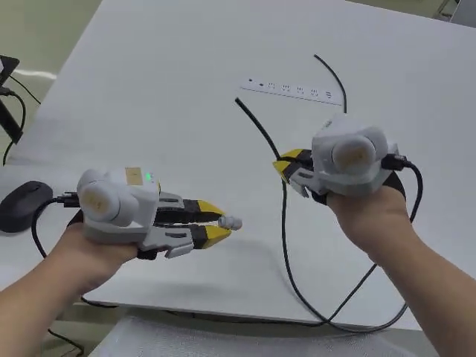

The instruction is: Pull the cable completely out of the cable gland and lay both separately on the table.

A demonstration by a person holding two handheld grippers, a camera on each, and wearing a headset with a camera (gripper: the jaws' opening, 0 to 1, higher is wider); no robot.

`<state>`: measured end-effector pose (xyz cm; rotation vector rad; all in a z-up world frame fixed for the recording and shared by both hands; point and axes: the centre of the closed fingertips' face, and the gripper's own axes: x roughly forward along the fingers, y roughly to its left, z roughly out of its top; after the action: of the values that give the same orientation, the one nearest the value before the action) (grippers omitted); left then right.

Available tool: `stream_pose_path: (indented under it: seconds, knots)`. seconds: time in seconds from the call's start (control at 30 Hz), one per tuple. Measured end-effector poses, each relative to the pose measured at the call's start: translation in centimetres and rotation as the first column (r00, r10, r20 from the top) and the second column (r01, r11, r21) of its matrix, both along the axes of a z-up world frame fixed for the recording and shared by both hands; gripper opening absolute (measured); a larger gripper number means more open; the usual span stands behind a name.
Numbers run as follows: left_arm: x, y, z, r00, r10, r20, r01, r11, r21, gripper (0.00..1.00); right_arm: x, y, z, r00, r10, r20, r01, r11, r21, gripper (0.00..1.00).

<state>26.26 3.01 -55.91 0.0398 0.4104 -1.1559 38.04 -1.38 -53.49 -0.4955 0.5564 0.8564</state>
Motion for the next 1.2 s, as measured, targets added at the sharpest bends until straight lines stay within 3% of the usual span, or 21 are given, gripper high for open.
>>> stream_pose_path:
  seconds: [0.23, 0.43, 0.63, 0.77, 0.93, 1.0, 1.1, 1.2]
  knots:
    - [0.3, 1.6, -1.8, 0.998, 0.054, -0.021, -0.054, 0.999, 0.001, 0.15, 1.5, 3.0, -0.8, 0.998, 0.054, -0.016, -0.055, 0.998, -0.036, 0.00]
    - [0.5, 3.4, -4.1, 0.995, 0.096, -0.038, -0.096, 0.995, 0.008, 0.15, 2.2, 6.6, -2.0, 0.989, 0.143, -0.027, -0.145, 0.986, -0.085, 0.00]
    - [0.9, 4.9, -6.1, 0.989, 0.139, -0.054, -0.139, 0.990, 0.013, 0.15, 2.8, 9.4, -4.5, 0.978, 0.197, -0.064, -0.204, 0.971, -0.125, 0.00]
    - [1.1, 5.9, -7.4, 0.983, 0.172, -0.065, -0.171, 0.985, 0.012, 0.15, 2.9, 11.3, -6.4, 0.965, 0.242, -0.096, -0.255, 0.955, -0.154, 0.00]
    - [0.9, 6.4, -8.7, 0.979, 0.183, -0.094, -0.182, 0.983, 0.020, 0.15, 3.1, 13.4, -9.5, 0.943, 0.311, -0.117, -0.329, 0.924, -0.195, 0.00]
    - [0.9, 6.5, -8.9, 0.979, 0.185, -0.089, -0.184, 0.983, 0.020, 0.15, 2.9, 14.1, -9.8, 0.935, 0.331, -0.125, -0.350, 0.918, -0.189, 0.00]
    - [1.2, 6.7, -9.7, 0.977, 0.188, -0.096, -0.186, 0.982, 0.026, 0.15, 2.2, 14.8, -11.1, 0.916, 0.368, -0.158, -0.397, 0.887, -0.235, 0.00]
    - [1.5, 7.0, -10.1, 0.974, 0.200, -0.104, -0.199, 0.980, 0.019, 0.15, 1.6, 15.4, -12.0, 0.904, 0.381, -0.195, -0.420, 0.877, -0.235, 0.00]
